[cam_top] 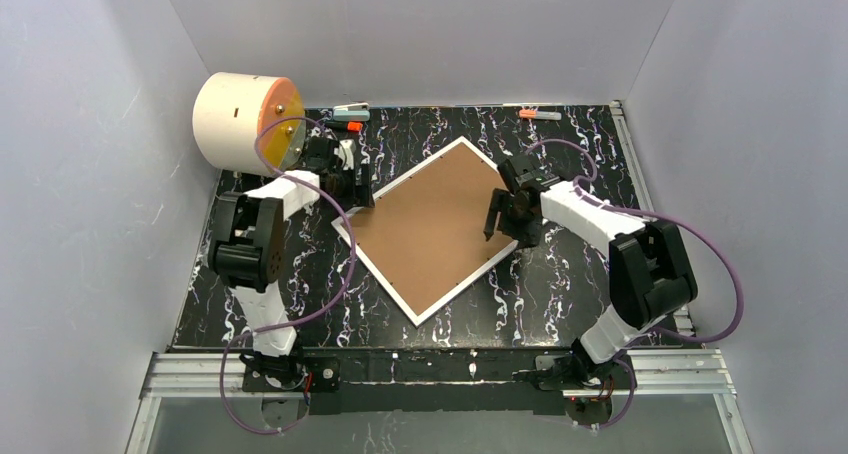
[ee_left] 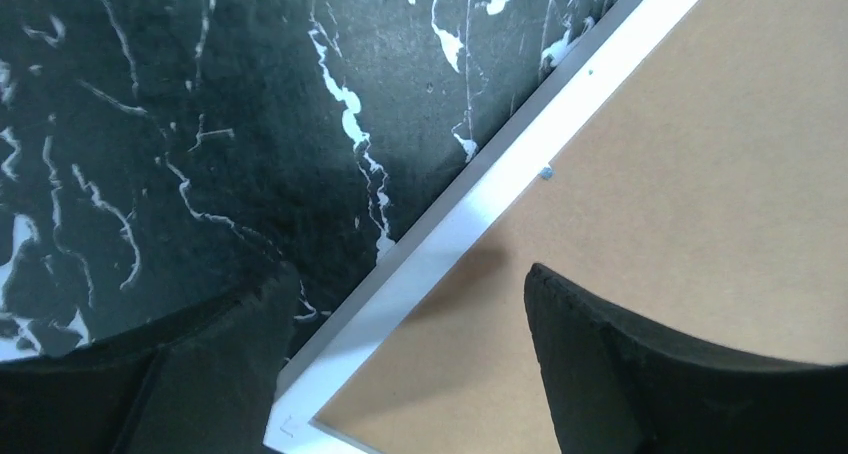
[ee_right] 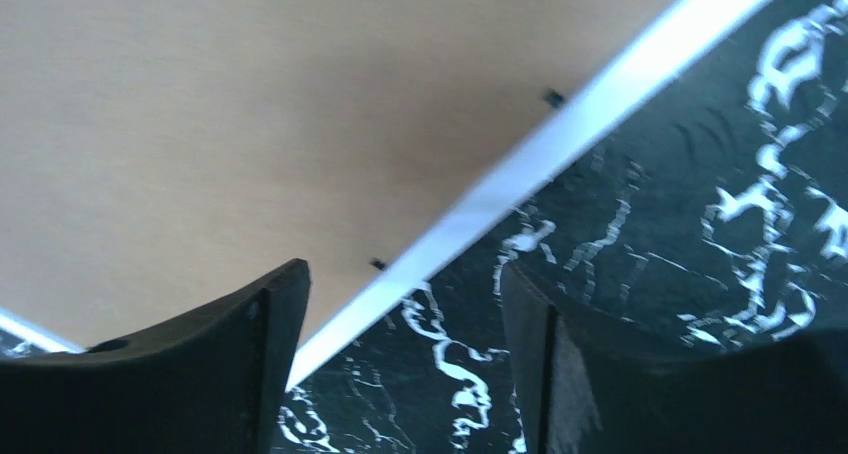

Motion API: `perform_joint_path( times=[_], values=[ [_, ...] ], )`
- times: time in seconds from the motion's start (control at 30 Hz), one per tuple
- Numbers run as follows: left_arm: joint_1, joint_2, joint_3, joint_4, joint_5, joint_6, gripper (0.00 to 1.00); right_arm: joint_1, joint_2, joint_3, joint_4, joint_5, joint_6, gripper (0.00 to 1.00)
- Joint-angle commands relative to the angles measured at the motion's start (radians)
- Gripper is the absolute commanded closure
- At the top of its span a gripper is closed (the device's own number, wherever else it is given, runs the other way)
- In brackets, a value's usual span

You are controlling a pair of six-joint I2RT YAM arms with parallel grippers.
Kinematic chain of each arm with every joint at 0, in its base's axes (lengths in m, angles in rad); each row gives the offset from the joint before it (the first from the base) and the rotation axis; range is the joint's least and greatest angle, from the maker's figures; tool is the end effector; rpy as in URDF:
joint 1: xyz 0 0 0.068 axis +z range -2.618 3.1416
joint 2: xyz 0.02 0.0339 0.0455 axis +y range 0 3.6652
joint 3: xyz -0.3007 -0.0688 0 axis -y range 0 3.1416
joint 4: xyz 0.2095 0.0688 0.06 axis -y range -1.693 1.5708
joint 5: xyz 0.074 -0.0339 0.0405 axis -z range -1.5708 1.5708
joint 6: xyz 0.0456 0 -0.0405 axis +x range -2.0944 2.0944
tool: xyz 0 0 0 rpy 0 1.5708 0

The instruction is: Put the photo into the frame

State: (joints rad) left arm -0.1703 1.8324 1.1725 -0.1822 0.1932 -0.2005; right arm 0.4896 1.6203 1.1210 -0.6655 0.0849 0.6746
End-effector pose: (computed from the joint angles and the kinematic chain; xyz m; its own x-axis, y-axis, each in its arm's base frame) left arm 0.3722 -0.0729 0.2343 -0.7787 -0.0644 -0.6240 0.1400 0.9518 -0.2730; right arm 0.2619 0.1352 0.2565 -0.9074 0.2217 -0.3571 0.1635 0.9689 0.1858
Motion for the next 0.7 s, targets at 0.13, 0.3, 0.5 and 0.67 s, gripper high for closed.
perform_joint_path(
  times=[0.13,0.3,0.5,0.67],
  values=[
    [-0.009,0.101,0.047,-0.053,0.082,0.097,0.26,-0.107,-0.06,-0.085,0.002,-0.053,0.017,0.11],
    [-0.013,0.089,0.0,-0.074,0.138,0.055,0.44,-0.164,0.016,-0.094,0.091,-0.128,0.017,0.12],
    [-0.065,-0.008,-0.101,-0.087,0.199,-0.017,0.56,-0.214,0.103,-0.041,0.174,-0.147,-0.024,0.23],
    [-0.168,-0.08,-0.165,-0.107,0.252,-0.093,0.6,-0.264,0.186,0.017,0.218,-0.142,-0.084,0.35]
  ],
)
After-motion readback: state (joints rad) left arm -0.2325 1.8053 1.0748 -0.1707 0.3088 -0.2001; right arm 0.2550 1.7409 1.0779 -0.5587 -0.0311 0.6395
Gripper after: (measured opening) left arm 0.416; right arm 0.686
